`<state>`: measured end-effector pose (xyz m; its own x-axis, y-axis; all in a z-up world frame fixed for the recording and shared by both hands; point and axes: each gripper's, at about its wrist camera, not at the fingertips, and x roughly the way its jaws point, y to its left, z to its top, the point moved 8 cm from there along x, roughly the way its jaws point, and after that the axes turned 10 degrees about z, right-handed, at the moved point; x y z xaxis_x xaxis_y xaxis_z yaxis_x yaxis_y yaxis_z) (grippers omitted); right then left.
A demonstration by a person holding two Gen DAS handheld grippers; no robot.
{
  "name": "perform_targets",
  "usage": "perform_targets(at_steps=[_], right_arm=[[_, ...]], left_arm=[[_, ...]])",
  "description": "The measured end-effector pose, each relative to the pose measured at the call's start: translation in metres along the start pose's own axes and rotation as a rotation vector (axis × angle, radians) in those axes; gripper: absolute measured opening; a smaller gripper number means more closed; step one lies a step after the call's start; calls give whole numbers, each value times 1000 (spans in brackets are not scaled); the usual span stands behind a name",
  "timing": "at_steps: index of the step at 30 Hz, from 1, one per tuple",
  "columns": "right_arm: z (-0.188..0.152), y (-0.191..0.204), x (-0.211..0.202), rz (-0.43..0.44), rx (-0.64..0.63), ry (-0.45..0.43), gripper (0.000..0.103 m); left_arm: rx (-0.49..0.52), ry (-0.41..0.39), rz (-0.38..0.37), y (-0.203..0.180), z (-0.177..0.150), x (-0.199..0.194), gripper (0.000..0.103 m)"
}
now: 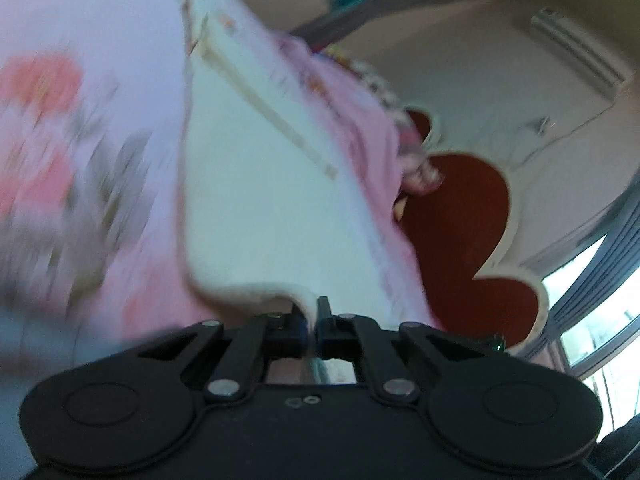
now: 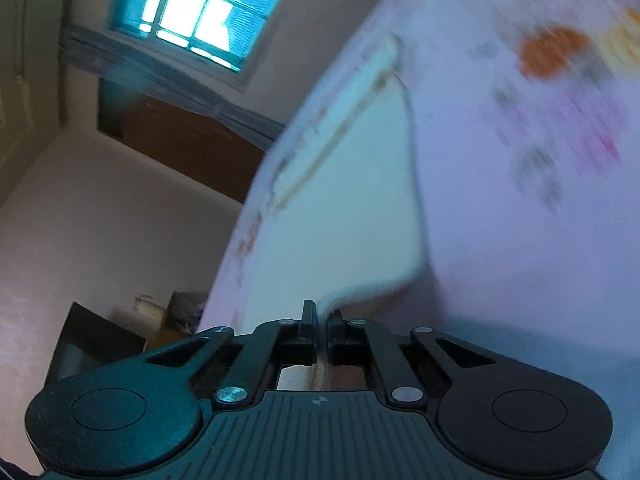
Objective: Fold small clothes
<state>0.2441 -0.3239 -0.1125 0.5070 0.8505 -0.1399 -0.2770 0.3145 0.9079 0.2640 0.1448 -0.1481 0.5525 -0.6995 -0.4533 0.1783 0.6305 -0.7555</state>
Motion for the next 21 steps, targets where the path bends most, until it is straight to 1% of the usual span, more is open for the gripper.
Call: perform_targets(at_steps=[2,5,9,11,13,17,20,21], right_arm=[[22,12,9,19,-35,-13,4],[66,25,30,46,-72,-41,4],[130,24,74,71,-87,-70,4],[165,15,95,76,-85,-78,4],[195,-1,116,80,-61,-94,4],[243,-37,158,59,-22,-104,4],[267,-73,175,12,27,-133,4],[274,-87,182,2,71,-138,4]], left_arm=[[4,-44,-19,-9,25,2,1],[-15,-96,-37,-12,71,14,1],[-41,-147,-35,2,136,41,1],[-63,-168,-24,13,172,61,1],[-73,-186,-12,22,199,78,1],[-78,-183,15,36,238,105,1],[-83,-166,62,49,259,134,1],[-97,-159,92,55,263,145,1]])
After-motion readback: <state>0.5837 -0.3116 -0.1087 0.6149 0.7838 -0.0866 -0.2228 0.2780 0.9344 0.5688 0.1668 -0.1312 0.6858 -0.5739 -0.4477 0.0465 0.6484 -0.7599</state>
